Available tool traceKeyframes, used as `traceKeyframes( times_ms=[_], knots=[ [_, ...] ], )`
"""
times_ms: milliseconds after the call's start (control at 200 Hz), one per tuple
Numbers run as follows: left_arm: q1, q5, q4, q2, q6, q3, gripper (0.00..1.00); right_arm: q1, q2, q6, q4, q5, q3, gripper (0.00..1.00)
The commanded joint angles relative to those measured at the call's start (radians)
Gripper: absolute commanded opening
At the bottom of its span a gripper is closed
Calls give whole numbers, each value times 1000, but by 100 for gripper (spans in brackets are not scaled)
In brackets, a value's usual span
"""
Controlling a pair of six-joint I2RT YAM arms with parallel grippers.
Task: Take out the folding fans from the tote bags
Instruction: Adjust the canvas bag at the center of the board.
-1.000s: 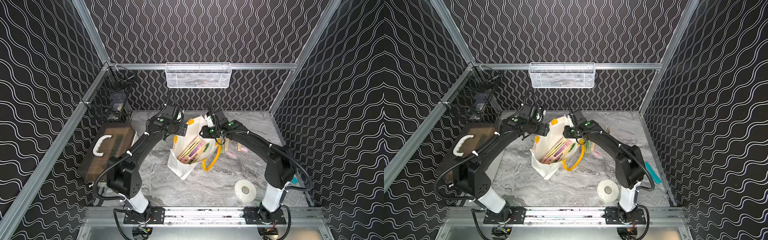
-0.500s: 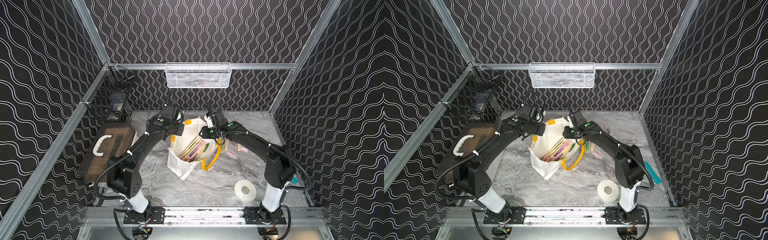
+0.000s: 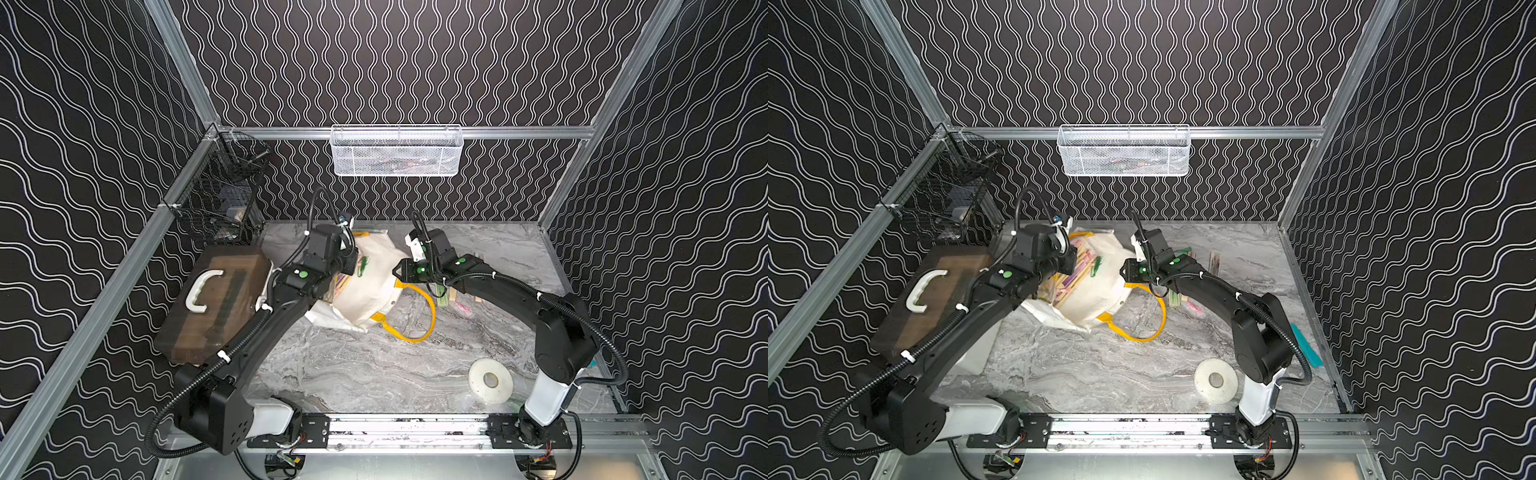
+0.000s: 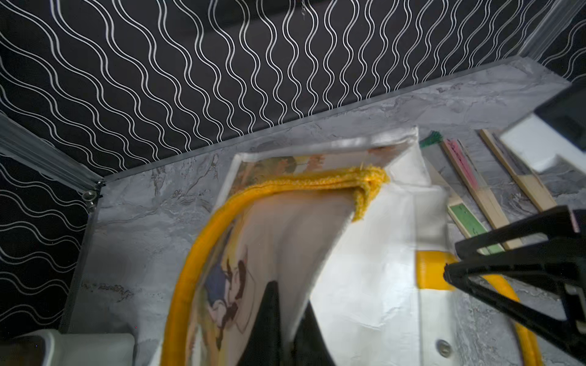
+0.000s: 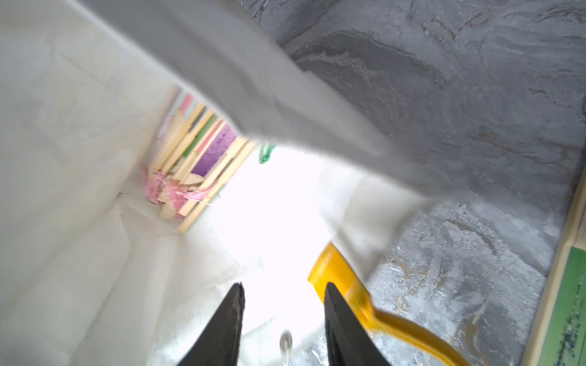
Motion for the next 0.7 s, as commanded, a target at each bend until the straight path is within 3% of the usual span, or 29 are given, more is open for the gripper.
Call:
traceKeyframes(
  times_ms=[0, 145, 360, 486, 696],
  knots=[
    [-45, -106, 193, -30, -41, -121, 0, 3, 5, 1, 85, 8, -21, 42],
    [-91, -157, 252, -89, -122, -250, 0, 21, -42, 39, 176, 17, -105, 41],
    [-104, -162, 265, -123, -183, -270, 0, 96, -115, 189, 501, 10, -334, 40],
    [-109, -153, 290, -128, -231, -278, 0, 134, -56, 293, 702, -1, -387, 38],
    [-109, -160, 274, -109, -267, -267, 0, 199, 118, 349, 845, 10, -313, 35]
  ],
)
